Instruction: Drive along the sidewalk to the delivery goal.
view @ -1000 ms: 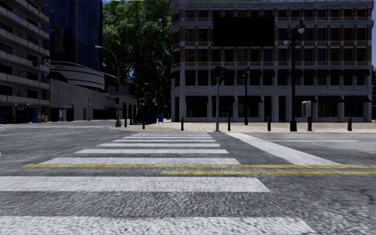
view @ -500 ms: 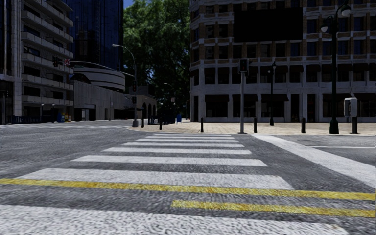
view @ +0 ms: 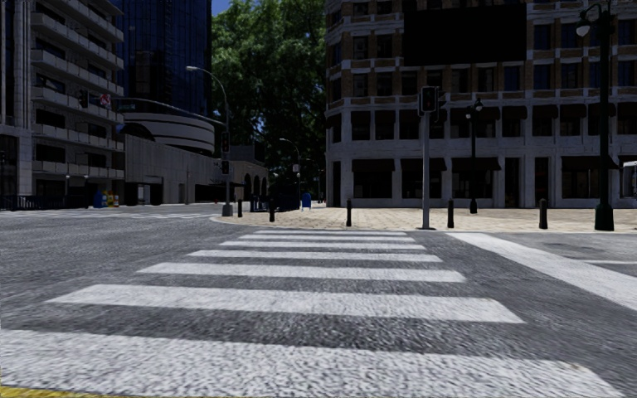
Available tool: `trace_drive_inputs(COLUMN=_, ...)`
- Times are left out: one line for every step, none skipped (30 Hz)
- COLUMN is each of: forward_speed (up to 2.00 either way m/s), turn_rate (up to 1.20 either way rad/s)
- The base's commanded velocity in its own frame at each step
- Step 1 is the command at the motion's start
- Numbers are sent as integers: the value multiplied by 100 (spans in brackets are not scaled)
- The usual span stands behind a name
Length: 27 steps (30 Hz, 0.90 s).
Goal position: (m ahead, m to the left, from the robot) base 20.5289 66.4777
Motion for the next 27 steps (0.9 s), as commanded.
trace_drive_inputs(forward_speed=200, turn_rate=0)
trace_drive_inputs(forward_speed=200, turn_rate=0)
trace_drive_inputs(forward_speed=200, turn_rate=0)
trace_drive_inputs(forward_speed=200, turn_rate=0)
trace_drive_inputs(forward_speed=200, turn_rate=0)
trace_drive_inputs(forward_speed=200, turn_rate=0)
trace_drive_inputs(forward_speed=200, turn_rate=0)
trace_drive_inputs(forward_speed=200, turn_rate=0)
trace_drive_inputs(forward_speed=200, turn_rate=0)
trace_drive_inputs(forward_speed=200, turn_rate=0)
trace_drive_inputs(forward_speed=200, turn_rate=0)
trace_drive_inputs(forward_speed=200, turn_rate=0)
trace_drive_inputs(forward_speed=200, turn_rate=0)
trace_drive_inputs(forward_speed=200, turn_rate=0)
trace_drive_inputs(forward_speed=200, turn_rate=0)
trace_drive_inputs(forward_speed=200, turn_rate=0)
trace_drive_inputs(forward_speed=200, turn_rate=0)
trace_drive_inputs(forward_speed=200, turn_rate=0)
trace_drive_inputs(forward_speed=200, turn_rate=0)
trace_drive_inputs(forward_speed=200, turn_rate=0)
trace_drive_inputs(forward_speed=200, turn_rate=0)
trace_drive_inputs(forward_speed=200, turn_rate=0)
trace_drive_inputs(forward_speed=200, turn_rate=0)
trace_drive_inputs(forward_speed=200, turn_rate=0)
trace_drive_inputs(forward_speed=200, turn_rate=0)
trace_drive_inputs(forward_speed=200, turn_rate=0)
trace_drive_inputs(forward_speed=200, turn_rate=0)
